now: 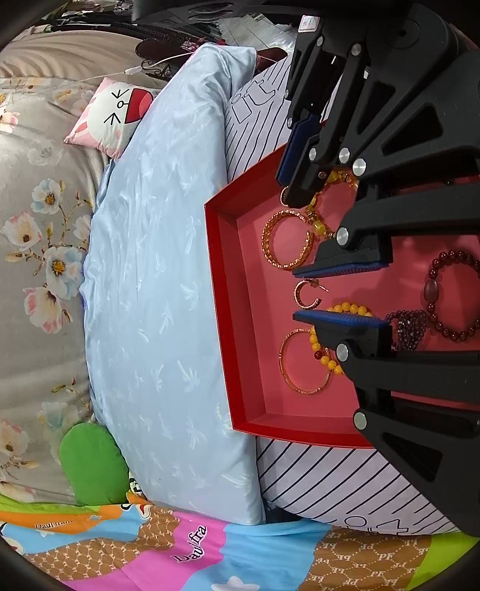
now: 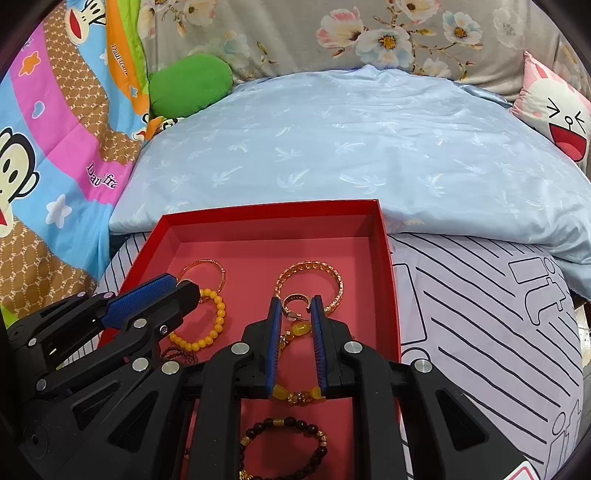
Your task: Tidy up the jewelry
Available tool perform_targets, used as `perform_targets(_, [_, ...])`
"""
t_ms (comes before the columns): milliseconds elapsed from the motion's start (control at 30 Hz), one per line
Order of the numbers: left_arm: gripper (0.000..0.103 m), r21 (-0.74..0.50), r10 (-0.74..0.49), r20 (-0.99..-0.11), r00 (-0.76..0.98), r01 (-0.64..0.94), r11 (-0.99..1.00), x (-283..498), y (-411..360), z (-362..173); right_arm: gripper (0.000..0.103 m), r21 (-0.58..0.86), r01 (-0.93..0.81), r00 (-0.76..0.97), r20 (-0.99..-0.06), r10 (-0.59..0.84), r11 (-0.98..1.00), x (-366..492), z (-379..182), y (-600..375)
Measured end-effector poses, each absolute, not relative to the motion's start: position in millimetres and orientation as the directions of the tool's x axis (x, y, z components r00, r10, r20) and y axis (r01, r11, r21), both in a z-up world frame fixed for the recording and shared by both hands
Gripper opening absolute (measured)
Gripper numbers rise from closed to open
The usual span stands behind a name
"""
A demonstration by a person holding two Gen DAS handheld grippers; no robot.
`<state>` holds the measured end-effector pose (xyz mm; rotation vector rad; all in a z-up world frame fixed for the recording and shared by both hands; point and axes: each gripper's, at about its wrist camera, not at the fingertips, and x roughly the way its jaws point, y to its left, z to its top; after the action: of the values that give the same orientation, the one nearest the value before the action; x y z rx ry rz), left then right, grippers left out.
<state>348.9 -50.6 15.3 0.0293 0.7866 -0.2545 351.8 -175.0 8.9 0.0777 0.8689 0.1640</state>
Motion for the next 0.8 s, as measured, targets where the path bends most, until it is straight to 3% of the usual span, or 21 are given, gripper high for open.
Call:
perform_targets(200, [0.019,-0.056,-0.203,-0.701,0.683,0.231,0.971,351.0,-50.4,13.4,0.016,0.133,-0.108,0.630,-0.757,0.172,0.985,353.8,6.0,-174.6])
perform_targets(267, [0.024,-0.054,-0.195,-0.703,0.684,0.222,0.973,351.8,-50.4,12.8,0.016,0.131,-0.105,0.636,-0.754,0.168,0.986,354.0,5.6,-174.4])
perform_targets(800, [0.036,-0.054,-0.165,-0.713,0.682,0.181,0.982,339.3,-46.5,19.2,0.022,0.092,-0.082,0.656,-0.744,0.123,0.992,335.8,14.5,-177.0])
